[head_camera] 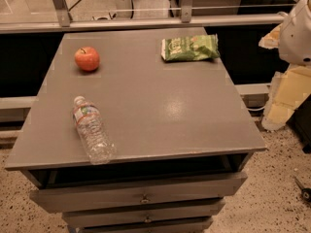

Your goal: Move green jalapeno chip bag near apple

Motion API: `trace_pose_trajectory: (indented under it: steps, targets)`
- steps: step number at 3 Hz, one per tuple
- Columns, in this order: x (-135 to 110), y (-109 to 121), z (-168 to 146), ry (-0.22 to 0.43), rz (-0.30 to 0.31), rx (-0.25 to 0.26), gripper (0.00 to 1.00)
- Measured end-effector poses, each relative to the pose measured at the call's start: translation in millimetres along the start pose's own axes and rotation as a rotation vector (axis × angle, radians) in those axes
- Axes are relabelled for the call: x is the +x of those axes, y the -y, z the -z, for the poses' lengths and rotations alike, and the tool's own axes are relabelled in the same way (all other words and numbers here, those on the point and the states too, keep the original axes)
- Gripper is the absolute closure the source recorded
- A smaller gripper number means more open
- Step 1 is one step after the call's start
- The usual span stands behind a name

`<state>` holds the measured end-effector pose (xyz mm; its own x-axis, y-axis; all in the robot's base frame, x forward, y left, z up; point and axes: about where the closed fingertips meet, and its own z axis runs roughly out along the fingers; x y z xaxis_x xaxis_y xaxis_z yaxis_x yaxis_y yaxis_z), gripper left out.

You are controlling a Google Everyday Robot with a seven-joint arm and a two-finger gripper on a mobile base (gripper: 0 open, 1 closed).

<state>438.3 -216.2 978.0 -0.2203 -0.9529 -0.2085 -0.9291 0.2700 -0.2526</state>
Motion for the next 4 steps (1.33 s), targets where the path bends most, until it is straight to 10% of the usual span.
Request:
trace_pose_trajectory:
  steps: [2, 4]
  targets:
    - [0, 21, -12, 0.029, -0.016, 0.068, 0.00]
    - [-1, 163, -90, 0.222, -0.154, 0.287, 0.00]
